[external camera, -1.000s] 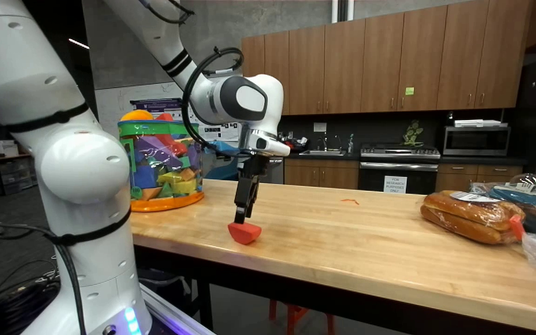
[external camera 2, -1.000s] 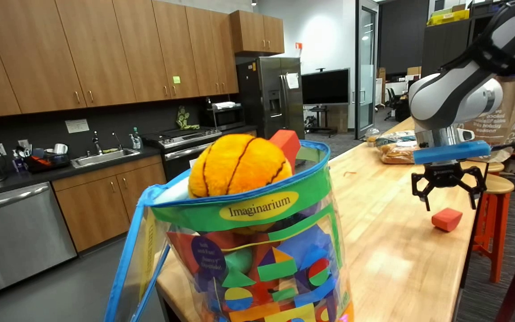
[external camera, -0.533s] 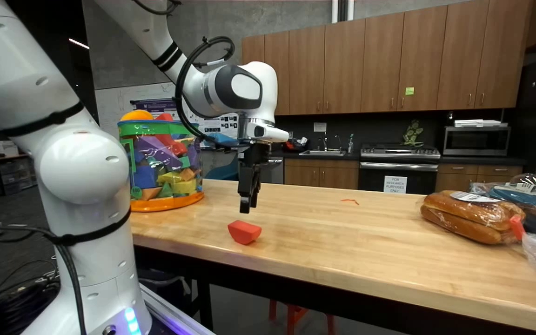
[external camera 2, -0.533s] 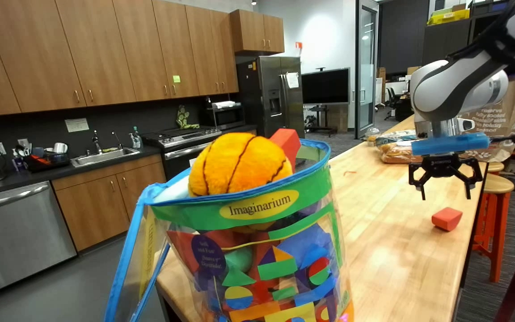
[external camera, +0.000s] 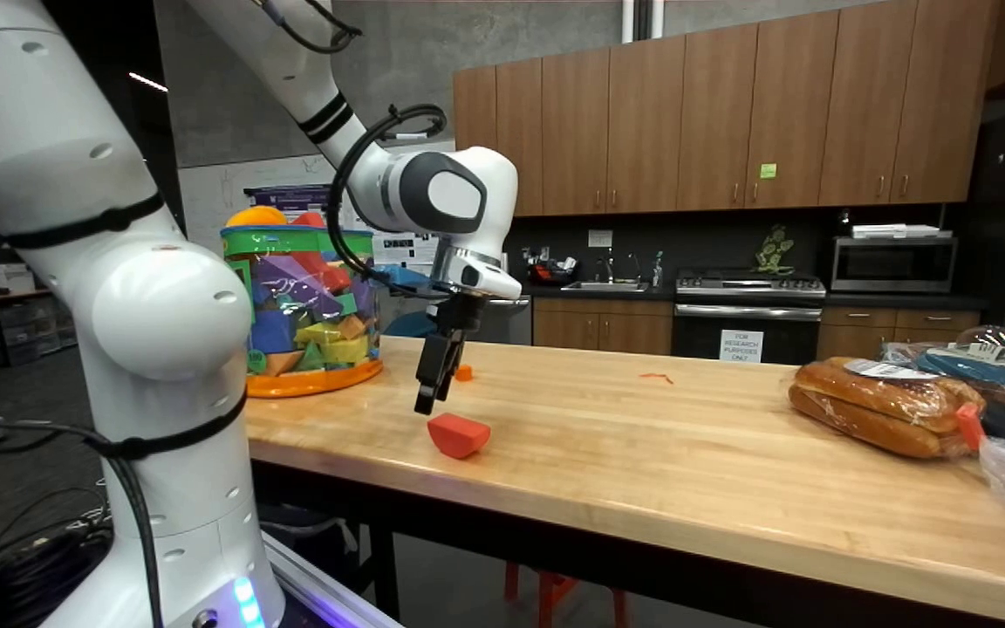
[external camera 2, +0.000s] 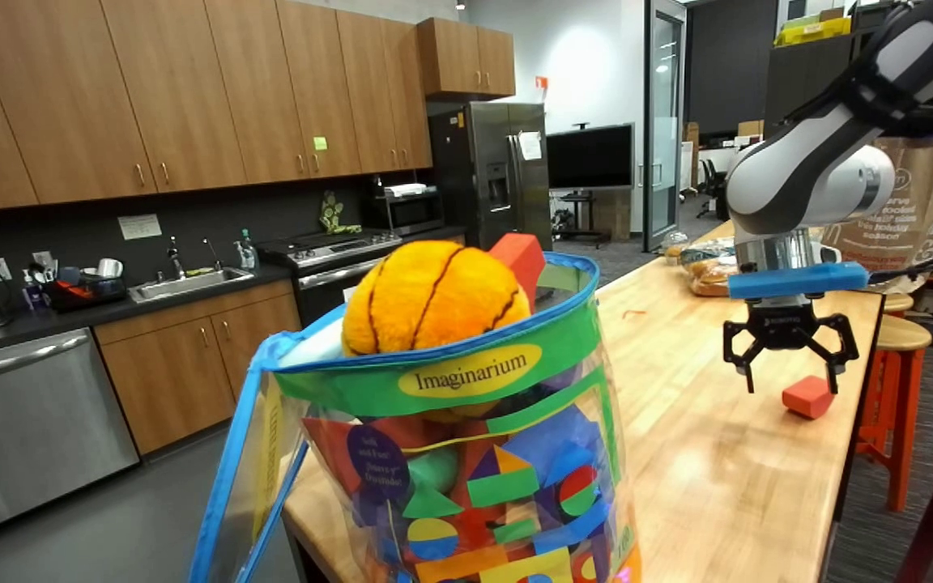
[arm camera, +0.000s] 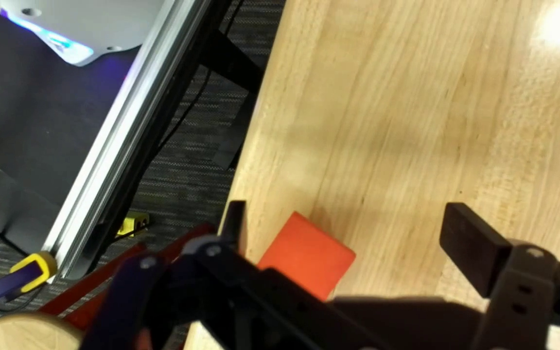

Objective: Pick up the semi circle block and place it the bag

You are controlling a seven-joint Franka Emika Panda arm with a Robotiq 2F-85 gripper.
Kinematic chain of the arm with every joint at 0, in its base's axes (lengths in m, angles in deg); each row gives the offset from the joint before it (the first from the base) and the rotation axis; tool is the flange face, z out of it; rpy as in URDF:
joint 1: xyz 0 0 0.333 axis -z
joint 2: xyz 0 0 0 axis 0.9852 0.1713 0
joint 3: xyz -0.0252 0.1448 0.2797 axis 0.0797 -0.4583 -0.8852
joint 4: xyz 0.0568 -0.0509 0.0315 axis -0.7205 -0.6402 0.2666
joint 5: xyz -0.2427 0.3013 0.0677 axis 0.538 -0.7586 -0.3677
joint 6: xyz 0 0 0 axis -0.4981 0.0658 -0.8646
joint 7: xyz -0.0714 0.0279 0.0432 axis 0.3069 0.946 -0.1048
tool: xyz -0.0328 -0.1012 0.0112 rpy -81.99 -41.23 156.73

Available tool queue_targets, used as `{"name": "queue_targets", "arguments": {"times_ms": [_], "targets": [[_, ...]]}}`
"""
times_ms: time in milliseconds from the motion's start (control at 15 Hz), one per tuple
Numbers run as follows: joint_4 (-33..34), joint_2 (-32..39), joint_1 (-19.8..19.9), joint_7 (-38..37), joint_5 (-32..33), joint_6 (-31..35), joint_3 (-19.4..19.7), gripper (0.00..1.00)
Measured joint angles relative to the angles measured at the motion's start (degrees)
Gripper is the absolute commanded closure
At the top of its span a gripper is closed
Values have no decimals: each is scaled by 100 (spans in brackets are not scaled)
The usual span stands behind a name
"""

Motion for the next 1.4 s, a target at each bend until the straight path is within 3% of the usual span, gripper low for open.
{"name": "queue_targets", "arguments": {"times_ms": [600, 1133, 1400], "targets": [[12, 779, -52, -140, -228, -2, 13, 0], [45, 781, -4, -722, -195, -18, 18, 0], [45, 792, 5, -674, -204, 28, 63, 0]]}}
